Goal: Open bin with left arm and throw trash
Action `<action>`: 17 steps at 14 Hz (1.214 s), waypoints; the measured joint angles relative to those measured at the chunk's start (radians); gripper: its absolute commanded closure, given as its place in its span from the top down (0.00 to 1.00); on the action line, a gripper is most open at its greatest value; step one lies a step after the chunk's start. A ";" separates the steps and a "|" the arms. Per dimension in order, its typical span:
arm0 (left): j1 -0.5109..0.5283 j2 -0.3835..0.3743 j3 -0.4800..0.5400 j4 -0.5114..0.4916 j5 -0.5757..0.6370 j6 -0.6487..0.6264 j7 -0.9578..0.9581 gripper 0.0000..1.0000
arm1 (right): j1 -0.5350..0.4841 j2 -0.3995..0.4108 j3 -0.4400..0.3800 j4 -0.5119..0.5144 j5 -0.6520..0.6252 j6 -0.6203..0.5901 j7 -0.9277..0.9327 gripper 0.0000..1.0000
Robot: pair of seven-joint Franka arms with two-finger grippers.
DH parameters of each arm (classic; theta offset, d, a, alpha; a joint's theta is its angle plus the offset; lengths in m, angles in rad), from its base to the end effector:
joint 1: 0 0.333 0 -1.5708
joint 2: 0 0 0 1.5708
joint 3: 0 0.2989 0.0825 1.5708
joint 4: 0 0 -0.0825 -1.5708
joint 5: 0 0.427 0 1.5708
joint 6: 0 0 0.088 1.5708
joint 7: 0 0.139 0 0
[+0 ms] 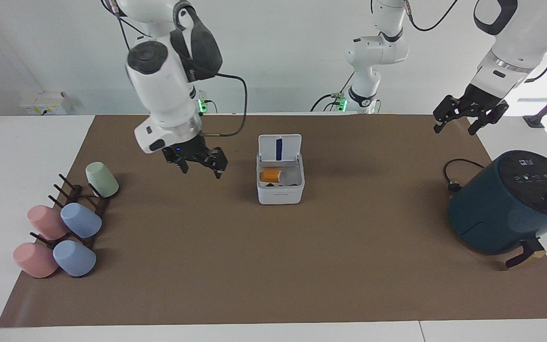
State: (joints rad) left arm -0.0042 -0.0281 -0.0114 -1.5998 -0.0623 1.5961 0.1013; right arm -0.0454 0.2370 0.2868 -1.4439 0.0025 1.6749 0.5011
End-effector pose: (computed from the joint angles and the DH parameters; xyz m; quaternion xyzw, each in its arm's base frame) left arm 0.5923 -0.0178 0.5797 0.9978 -0.0580 0.0135 0.0304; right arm 0.6538 0.1442 0.5056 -0.9905 0.1334 0.0108 0.0328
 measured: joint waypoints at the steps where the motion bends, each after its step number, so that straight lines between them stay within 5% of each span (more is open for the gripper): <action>1: -0.001 -0.002 -0.001 -0.002 0.000 -0.002 0.000 1.00 | -0.039 -0.013 -0.006 0.014 0.000 -0.047 -0.060 1.00; 7: -0.001 -0.011 -0.001 -0.001 0.000 -0.013 -0.001 0.99 | 0.048 -0.137 -0.363 -0.016 -0.001 -0.203 -0.402 1.00; 11: 0.000 -0.017 0.002 0.001 0.035 -0.032 -0.002 1.00 | 0.047 -0.237 -0.377 -0.169 -0.006 -0.166 -0.411 1.00; 17: -0.001 -0.021 -0.009 0.012 0.045 -0.046 -0.025 1.00 | 0.043 -0.290 -0.381 -0.221 -0.018 -0.139 -0.432 1.00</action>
State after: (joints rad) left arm -0.0055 -0.0495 -0.0199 -1.5876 -0.0170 1.5498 0.0768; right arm -0.0024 -0.0532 -0.0941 -1.6652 -0.0151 1.5361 0.0686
